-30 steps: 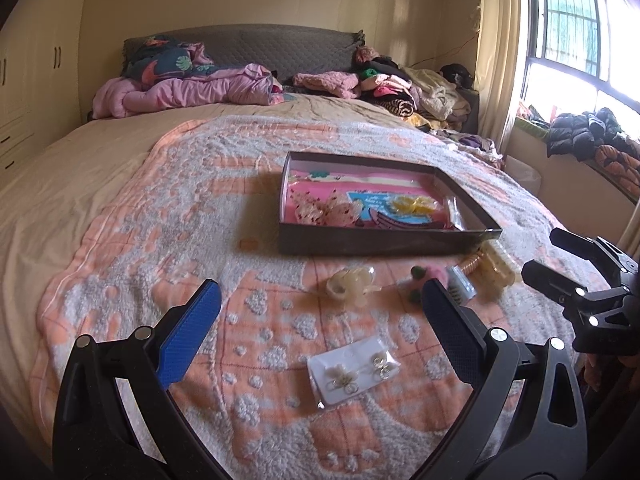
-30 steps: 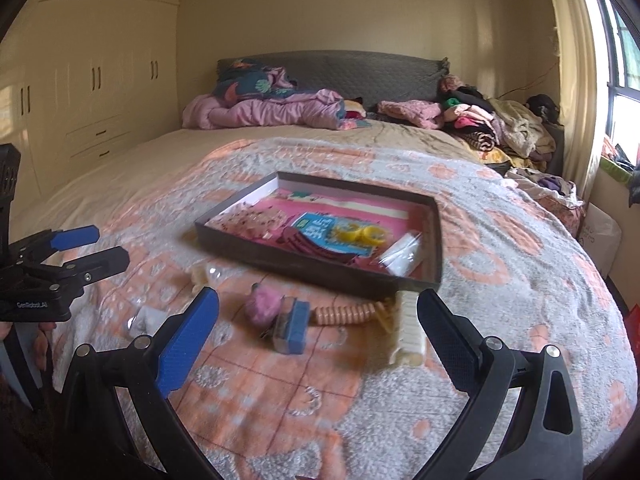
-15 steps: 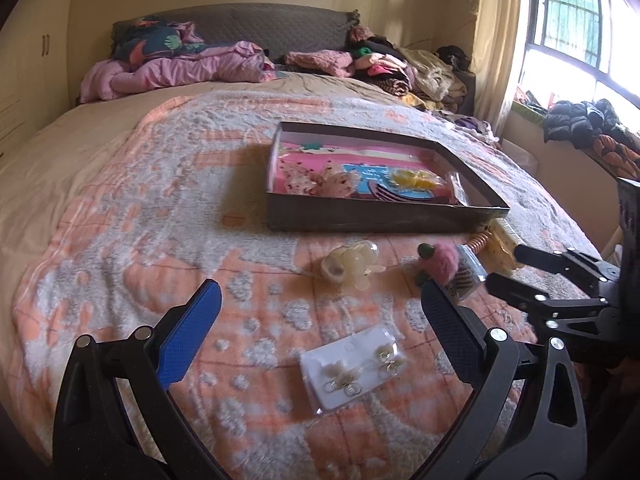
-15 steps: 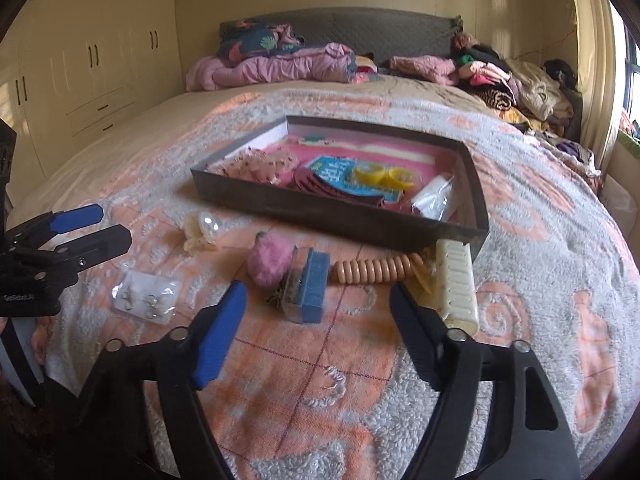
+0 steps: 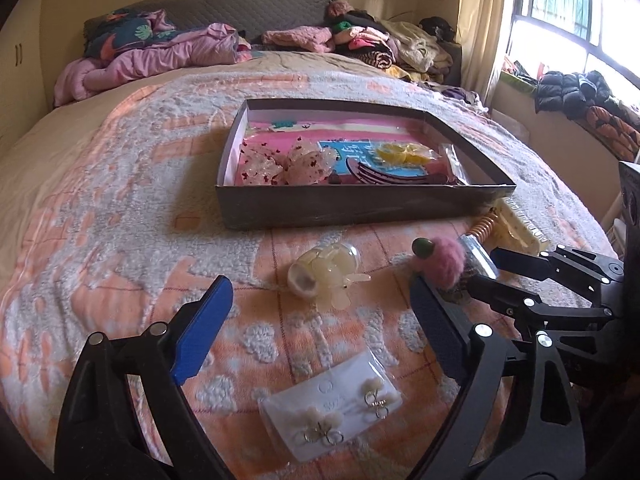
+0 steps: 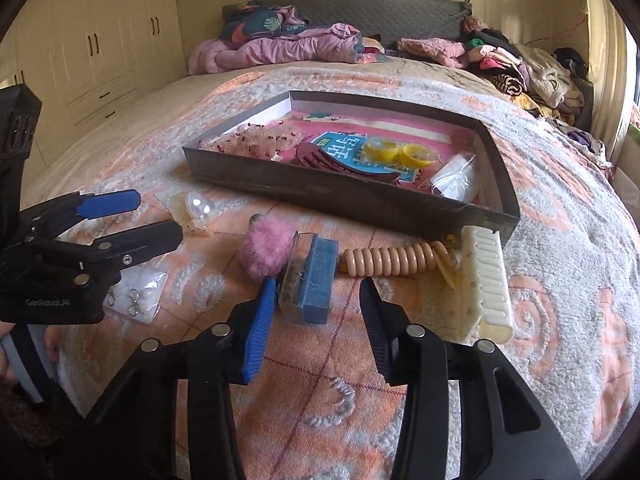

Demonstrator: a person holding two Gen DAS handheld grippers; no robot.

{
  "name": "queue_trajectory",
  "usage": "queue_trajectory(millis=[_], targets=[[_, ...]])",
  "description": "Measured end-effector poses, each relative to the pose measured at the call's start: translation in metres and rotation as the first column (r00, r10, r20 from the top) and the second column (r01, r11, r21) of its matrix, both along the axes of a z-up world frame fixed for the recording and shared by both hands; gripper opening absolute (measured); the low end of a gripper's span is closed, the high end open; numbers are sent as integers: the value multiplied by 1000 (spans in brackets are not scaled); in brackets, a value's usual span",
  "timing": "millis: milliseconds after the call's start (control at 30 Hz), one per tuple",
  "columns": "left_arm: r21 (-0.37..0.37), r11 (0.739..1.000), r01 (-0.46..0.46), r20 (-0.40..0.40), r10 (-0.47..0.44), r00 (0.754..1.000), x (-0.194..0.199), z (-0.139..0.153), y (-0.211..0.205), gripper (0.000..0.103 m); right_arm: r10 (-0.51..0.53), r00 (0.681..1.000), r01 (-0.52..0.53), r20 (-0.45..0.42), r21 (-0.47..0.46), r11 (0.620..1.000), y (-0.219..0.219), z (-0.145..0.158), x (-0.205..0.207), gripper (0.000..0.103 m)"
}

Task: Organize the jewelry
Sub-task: 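Lower the left gripper to the white pearl clip while the right grasps the blue comb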

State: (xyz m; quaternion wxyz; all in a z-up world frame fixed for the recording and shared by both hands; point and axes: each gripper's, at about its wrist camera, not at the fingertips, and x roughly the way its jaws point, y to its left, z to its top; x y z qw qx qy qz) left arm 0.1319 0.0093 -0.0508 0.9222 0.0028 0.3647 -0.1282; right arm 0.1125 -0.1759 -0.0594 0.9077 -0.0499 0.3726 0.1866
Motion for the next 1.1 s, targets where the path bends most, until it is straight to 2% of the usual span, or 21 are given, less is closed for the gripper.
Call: queue_trajectory(millis=[167,333,400,600,867,1100], targets=[[1,1000,-4,-29,4,1000,10,-5,-1,73,2,1000,-2,-8,2,1000,0,-3,5,39],[-9,1000,-4,-46,3,999,18,-9,-3,70,9,1000,-9,-15,6,1000,3,-5,10,34],[-9,1000,-5,-49,4,999,19,-9,-4,69,20,1000,-20,-14,7,1000,5,-5,11,27],[-15,1000,-3,-60,2,998,26,-11,-5,64,20,1000,-20,1,20,1000,4,-1,8,26],[-30,1000,0,-78,-3,997,31,-17,-4,40,0,1000,-1,24,48,999,-9,12,0,26],[-32,999,2,-73,-5,997,26,-14,-5,40,-29,999,27,35,63,998,-21,18,-5,26]])
